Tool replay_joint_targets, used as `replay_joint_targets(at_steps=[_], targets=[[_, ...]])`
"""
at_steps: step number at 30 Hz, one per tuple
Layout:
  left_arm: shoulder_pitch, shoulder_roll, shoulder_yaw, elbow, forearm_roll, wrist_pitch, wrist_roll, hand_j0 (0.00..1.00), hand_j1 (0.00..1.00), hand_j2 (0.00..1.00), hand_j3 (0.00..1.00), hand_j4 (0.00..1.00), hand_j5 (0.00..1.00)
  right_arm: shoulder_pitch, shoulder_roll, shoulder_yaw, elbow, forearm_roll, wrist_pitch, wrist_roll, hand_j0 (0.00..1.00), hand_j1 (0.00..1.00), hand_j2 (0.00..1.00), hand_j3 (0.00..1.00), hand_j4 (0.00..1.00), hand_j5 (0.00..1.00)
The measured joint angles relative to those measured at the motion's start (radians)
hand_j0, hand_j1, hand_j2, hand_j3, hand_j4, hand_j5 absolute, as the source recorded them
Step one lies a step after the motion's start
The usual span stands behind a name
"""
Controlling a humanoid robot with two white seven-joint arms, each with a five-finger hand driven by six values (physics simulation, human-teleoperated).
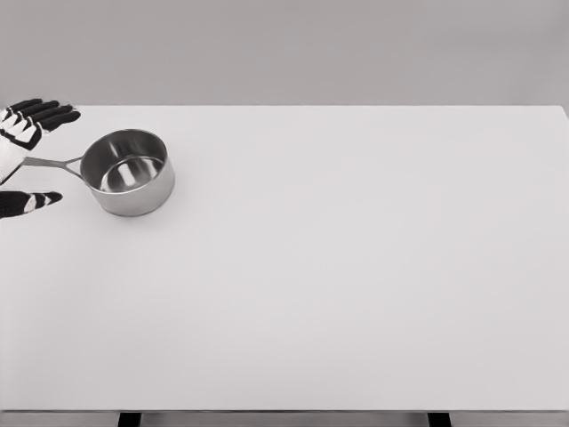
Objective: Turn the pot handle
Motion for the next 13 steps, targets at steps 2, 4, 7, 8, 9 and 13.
replay_joint_targets(at_steps=[2,4,7,8,9,13], targets=[[0.032,-0.017,-0.027,-0.002,0.019,-0.013,-0.003,1.0,1.0,1.0,1.0,1.0,1.0,0.0,0.0,0.0,0.0,0.0,0.0,0.0,1.0,1.0,1.0,1.0,1.0,1.0],[0.037,-0.028,-0.067,-0.004,0.027,-0.021,-0.006,1.0,1.0,1.0,1.0,1.0,1.0,0.0,0.0,0.0,0.0,0.0,0.0,0.0,1.0,1.0,1.0,1.0,1.0,1.0],[0.089,-0.051,-0.093,-0.004,0.033,-0.026,-0.008,1.0,1.0,1.0,1.0,1.0,1.0,0.0,0.0,0.0,0.0,0.0,0.0,0.0,1.0,1.0,1.0,1.0,1.0,1.0],[0.091,-0.056,-0.096,-0.004,0.033,-0.026,-0.008,1.0,1.0,1.0,1.0,1.0,1.0,0.0,0.0,0.0,0.0,0.0,0.0,0.0,1.0,1.0,1.0,1.0,1.0,1.0],[0.091,-0.06,-0.098,-0.004,0.034,-0.027,-0.009,1.0,1.0,1.0,1.0,1.0,1.0,0.0,0.0,0.0,0.0,0.0,0.0,0.0,1.0,1.0,1.0,1.0,1.0,1.0],[0.092,-0.068,-0.101,-0.004,0.035,-0.028,-0.01,1.0,1.0,1.0,1.0,1.0,1.0,0.0,0.0,0.0,0.0,0.0,0.0,0.0,1.0,1.0,1.0,1.0,1.0,1.0]])
